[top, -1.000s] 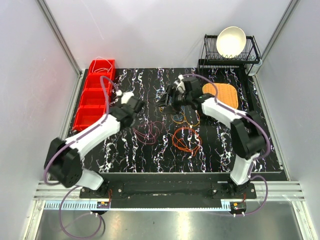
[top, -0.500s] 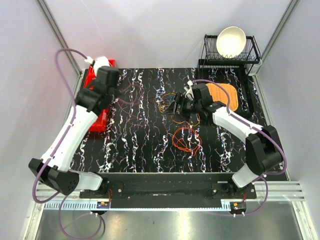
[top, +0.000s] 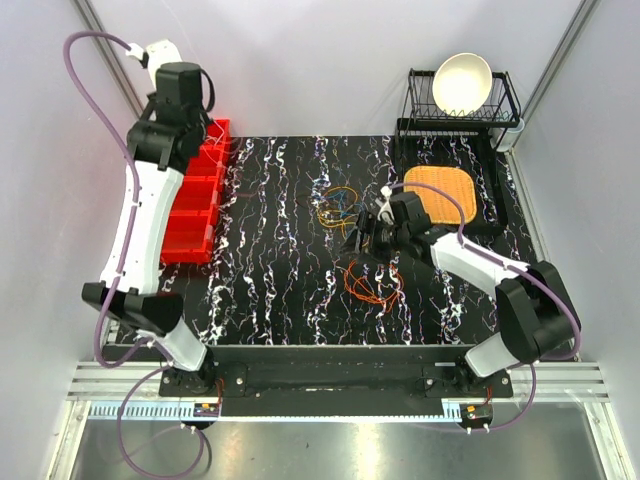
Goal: Untangle the cables
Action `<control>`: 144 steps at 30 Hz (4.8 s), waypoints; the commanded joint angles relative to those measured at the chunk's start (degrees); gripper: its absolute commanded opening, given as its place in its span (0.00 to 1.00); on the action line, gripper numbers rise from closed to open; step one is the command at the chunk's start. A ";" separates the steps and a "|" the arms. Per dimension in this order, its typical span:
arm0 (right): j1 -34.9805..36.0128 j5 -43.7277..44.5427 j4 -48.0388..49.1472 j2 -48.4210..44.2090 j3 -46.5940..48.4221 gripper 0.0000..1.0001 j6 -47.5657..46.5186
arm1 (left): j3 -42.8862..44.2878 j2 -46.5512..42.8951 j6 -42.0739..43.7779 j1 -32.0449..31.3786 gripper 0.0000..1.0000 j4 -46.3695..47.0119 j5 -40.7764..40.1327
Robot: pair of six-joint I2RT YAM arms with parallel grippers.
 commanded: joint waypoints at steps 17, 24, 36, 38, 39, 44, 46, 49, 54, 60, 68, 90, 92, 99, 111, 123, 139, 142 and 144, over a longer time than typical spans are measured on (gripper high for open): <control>0.20 6.84 26.90 -24.57 -30.64 0.84 -4.00 | 11.02 14.49 5.53 13.34 0.00 19.17 7.17; 0.11 6.23 27.70 -20.72 -29.95 0.84 -3.91 | 13.04 17.49 7.02 16.59 0.00 22.17 9.11; 0.20 5.97 28.05 -20.01 -29.86 0.85 -3.91 | 6.81 20.04 10.53 18.62 0.00 28.15 11.04; 0.20 5.70 28.05 -19.57 -29.68 0.85 -4.00 | 6.28 21.00 10.80 18.53 0.00 28.41 10.95; 0.11 5.79 28.05 -19.48 -29.60 0.84 -4.00 | 5.93 21.27 11.06 18.62 0.00 28.41 10.69; 0.20 5.79 28.05 -19.13 -29.42 0.85 -4.00 | 1.63 22.41 11.85 18.53 0.00 30.08 10.78; 0.11 5.70 28.05 -18.87 -29.33 0.85 -3.91 | -1.27 22.15 11.77 18.53 0.00 31.48 10.43; 0.11 5.53 28.05 -18.52 -29.16 0.85 -4.09 | -3.92 22.50 12.03 18.53 0.00 32.89 9.55; 0.11 5.44 27.96 -18.25 -28.98 0.85 -4.00 | -3.66 25.30 12.73 18.70 0.00 32.72 8.67; 0.11 5.35 27.96 -17.99 -28.89 0.85 -4.17 | -2.17 28.03 12.47 19.23 0.00 31.85 8.67; 0.11 5.44 27.87 -17.81 -28.80 0.85 -4.09 | 1.70 33.30 11.77 20.46 0.00 30.44 9.28; 0.11 5.44 27.61 -16.23 -27.93 0.85 -4.08 | -2.51 36.13 9.57 21.34 0.01 33.07 11.83; 0.11 5.44 27.61 -16.41 -27.93 0.85 -4.00 | -3.56 36.65 9.66 21.25 0.01 33.16 12.27; 0.11 5.53 27.61 -16.58 -28.10 0.85 -4.08 | -4.97 38.50 9.57 21.34 0.01 32.98 14.03; 0.11 5.53 27.87 -16.49 -28.28 0.85 -4.17 | -6.20 32.71 7.82 21.25 0.69 32.02 13.41; 0.11 5.35 28.93 -17.64 -29.24 0.85 -4.17 | -7.00 23.74 7.11 17.74 0.99 29.73 12.98; 0.03 5.79 29.63 -19.75 -30.47 0.85 -3.91 | -21.84 6.87 -0.45 11.15 0.95 24.90 13.06; 0.03 6.05 29.63 -20.18 -30.83 0.85 -3.74 | -26.50 3.17 -0.10 8.00 0.93 24.63 14.82; 0.03 6.14 29.63 -20.27 -30.83 0.85 -3.73 | -30.19 0.80 0.43 5.88 0.93 24.54 14.91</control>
